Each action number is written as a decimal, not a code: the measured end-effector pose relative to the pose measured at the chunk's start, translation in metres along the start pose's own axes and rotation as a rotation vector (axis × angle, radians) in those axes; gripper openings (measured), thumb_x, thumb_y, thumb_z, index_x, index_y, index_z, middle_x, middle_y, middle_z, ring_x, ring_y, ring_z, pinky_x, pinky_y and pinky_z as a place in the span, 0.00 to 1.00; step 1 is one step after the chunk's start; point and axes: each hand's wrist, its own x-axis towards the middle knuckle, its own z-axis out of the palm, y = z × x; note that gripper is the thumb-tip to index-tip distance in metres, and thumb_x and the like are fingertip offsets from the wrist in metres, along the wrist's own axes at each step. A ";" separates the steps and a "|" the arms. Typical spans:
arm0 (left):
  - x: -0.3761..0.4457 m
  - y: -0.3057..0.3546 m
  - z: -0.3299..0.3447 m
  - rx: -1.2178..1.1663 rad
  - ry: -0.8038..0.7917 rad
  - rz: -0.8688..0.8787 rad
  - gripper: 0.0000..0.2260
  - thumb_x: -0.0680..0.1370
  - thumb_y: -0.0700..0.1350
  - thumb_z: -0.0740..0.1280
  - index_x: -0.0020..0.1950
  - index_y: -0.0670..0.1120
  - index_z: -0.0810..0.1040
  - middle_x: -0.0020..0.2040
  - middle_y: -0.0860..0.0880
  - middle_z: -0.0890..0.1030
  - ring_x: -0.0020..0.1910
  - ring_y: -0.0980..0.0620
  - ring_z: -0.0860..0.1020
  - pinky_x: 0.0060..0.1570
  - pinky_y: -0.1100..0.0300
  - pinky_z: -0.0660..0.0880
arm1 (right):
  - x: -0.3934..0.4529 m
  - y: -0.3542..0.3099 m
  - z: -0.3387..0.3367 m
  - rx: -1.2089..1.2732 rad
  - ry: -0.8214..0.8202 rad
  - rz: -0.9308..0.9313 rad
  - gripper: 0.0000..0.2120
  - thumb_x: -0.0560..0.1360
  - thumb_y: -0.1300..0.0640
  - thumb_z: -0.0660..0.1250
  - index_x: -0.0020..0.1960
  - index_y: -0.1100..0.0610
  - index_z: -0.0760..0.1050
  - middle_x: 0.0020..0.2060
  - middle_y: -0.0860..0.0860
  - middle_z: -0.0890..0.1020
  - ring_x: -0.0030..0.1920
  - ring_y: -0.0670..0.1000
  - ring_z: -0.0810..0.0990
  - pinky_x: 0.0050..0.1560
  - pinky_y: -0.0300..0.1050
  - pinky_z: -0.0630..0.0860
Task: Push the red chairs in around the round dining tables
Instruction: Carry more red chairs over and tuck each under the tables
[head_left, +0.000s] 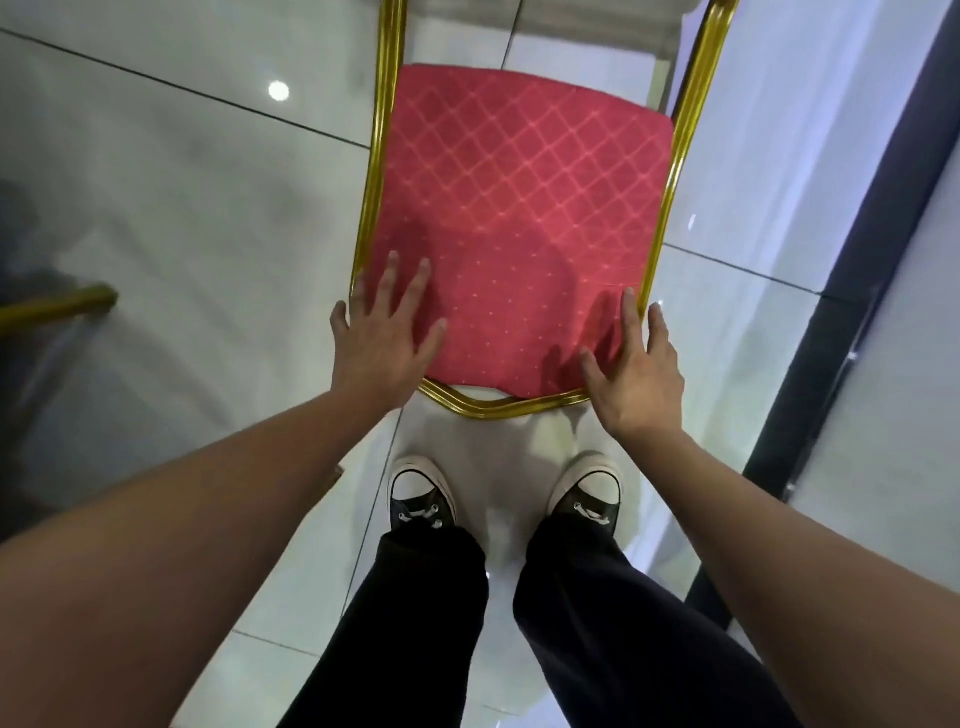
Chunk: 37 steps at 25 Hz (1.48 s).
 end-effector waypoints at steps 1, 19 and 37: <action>0.011 -0.010 0.010 -0.017 0.007 -0.038 0.32 0.81 0.69 0.49 0.82 0.61 0.45 0.84 0.48 0.47 0.80 0.35 0.50 0.74 0.30 0.55 | 0.008 0.002 0.013 0.022 0.001 0.027 0.41 0.78 0.34 0.62 0.82 0.38 0.42 0.82 0.56 0.51 0.78 0.63 0.60 0.74 0.66 0.64; -0.005 -0.024 -0.041 -0.302 0.149 -0.125 0.33 0.77 0.70 0.61 0.78 0.72 0.48 0.76 0.43 0.56 0.71 0.36 0.65 0.67 0.39 0.70 | 0.005 -0.018 -0.017 0.343 0.197 0.051 0.39 0.72 0.22 0.61 0.75 0.22 0.43 0.49 0.54 0.66 0.38 0.53 0.75 0.57 0.49 0.71; -0.269 0.070 -0.348 -0.176 -0.107 -0.427 0.31 0.76 0.74 0.49 0.78 0.71 0.48 0.70 0.42 0.60 0.68 0.36 0.67 0.65 0.39 0.71 | -0.235 -0.122 -0.328 -0.054 -0.149 0.082 0.40 0.69 0.17 0.47 0.77 0.26 0.41 0.52 0.59 0.69 0.57 0.68 0.79 0.62 0.62 0.76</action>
